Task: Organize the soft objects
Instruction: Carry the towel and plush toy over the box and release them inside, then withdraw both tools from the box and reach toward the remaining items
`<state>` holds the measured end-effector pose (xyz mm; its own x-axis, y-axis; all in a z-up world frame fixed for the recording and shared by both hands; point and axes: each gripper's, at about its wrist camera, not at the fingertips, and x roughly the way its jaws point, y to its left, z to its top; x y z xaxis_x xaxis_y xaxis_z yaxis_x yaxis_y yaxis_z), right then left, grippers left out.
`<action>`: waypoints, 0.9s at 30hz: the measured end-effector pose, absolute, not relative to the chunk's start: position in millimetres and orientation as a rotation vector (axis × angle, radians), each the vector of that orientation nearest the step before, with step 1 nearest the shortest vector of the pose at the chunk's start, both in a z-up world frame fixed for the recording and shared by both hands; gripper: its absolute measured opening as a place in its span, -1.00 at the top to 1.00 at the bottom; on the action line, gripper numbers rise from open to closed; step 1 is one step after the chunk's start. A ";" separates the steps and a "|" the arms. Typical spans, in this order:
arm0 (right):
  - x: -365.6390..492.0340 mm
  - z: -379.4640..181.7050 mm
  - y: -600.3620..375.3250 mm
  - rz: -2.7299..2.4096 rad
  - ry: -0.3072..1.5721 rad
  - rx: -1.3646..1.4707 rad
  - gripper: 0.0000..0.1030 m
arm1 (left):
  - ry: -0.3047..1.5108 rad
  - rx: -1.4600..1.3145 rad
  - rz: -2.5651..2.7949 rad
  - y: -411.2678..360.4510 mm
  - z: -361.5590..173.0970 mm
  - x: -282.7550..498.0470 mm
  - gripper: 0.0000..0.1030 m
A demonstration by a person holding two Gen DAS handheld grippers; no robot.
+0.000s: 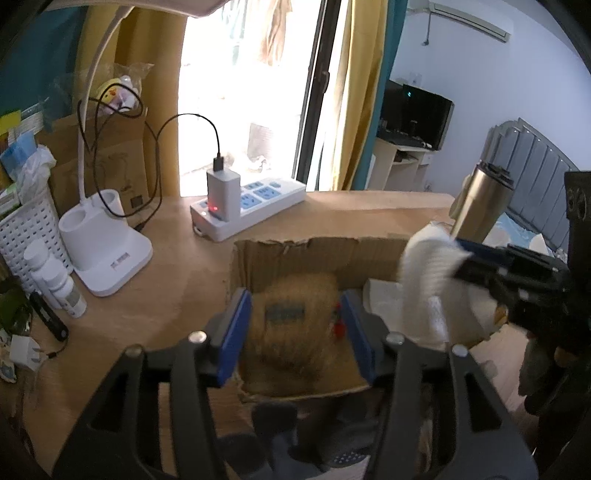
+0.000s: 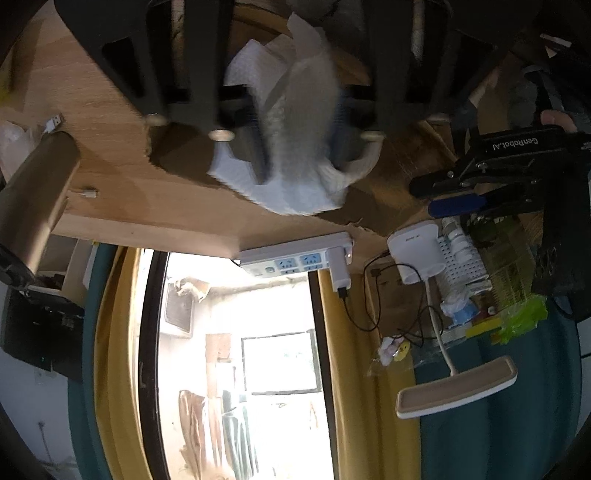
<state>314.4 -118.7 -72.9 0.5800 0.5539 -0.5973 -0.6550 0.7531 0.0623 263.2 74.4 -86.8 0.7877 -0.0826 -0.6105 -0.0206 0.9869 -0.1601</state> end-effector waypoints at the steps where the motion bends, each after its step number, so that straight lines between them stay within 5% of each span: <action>1: 313.0 -72.6 -117.3 0.710 0.633 -0.176 -0.05 | 0.662 -0.162 -0.034 74.1 -86.1 263.1 -0.08; 4: 307.0 -69.1 -118.7 0.703 0.613 -0.187 -0.18 | 0.647 -0.164 -0.038 73.6 -82.7 260.5 -0.41; 27: 261.7 -40.5 -146.4 0.631 0.554 -0.177 -0.20 | 0.551 -0.172 -0.050 66.3 -51.2 213.9 -0.43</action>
<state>261.7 -146.4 -40.5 0.6685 0.5101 -0.5412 -0.6021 0.7983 0.0087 213.9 66.3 -51.2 0.8511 -0.0938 -0.5166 0.0016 0.9844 -0.1760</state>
